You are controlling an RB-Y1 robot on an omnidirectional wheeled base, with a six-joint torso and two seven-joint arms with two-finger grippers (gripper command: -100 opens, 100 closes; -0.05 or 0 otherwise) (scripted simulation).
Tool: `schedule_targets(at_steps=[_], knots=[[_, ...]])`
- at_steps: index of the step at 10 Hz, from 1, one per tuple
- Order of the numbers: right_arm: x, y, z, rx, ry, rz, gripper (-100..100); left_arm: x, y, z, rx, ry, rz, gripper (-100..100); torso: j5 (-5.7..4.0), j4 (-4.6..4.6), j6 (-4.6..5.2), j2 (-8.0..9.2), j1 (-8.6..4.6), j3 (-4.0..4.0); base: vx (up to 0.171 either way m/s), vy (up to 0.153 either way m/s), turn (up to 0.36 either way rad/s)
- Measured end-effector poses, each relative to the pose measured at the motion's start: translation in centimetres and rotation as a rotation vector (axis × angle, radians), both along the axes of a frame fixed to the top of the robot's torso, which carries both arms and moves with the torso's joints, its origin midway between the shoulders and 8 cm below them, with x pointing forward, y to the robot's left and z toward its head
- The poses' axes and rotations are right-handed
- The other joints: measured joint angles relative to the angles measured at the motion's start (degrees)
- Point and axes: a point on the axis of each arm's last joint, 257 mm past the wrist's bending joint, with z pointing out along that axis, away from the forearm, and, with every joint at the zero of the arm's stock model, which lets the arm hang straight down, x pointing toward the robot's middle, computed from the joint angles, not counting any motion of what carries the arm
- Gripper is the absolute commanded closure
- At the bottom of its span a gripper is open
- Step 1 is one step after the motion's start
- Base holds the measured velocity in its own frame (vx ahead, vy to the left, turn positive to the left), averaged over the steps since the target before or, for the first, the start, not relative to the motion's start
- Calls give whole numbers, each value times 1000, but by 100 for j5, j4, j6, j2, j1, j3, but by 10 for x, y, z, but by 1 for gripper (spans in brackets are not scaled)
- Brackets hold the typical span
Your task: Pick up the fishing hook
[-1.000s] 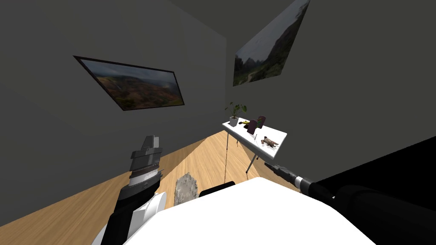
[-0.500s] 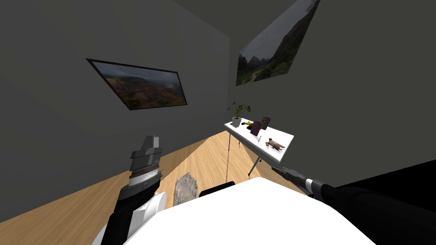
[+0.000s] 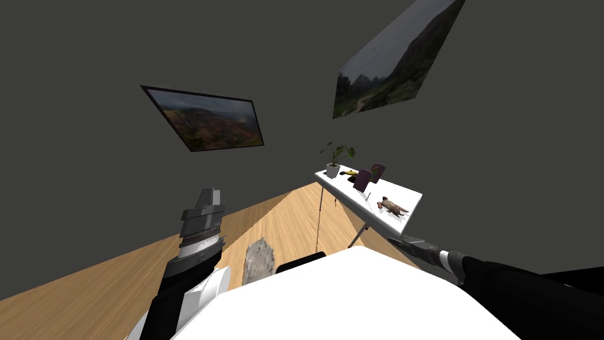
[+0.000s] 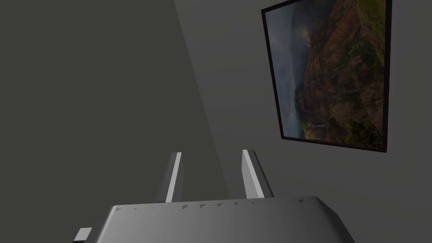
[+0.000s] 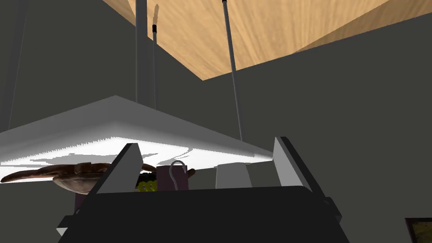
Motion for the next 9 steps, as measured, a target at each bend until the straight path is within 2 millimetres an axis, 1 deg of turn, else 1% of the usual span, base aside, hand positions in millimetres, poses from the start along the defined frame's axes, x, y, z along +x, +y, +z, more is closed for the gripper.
schedule_targets(at_steps=[1,4,6,9], knots=[[-1,-7,1,-16,17,13,-100,0,0,0,0,0,0,0,-2,2,1,8,-2,4,34,-13,89],[-15,-30,3,-77,91,52,-100,0,0,0,0,0,0,0,-2,0,-2,-2,-9,-1,53,-10,112],[-21,-41,10,-111,133,79,-100,0,0,0,0,0,0,0,-1,1,1,5,-1,2,51,-6,91],[-27,-60,12,-155,186,113,-100,0,0,0,0,0,0,0,-4,0,1,-1,-4,-1,58,-13,111]])
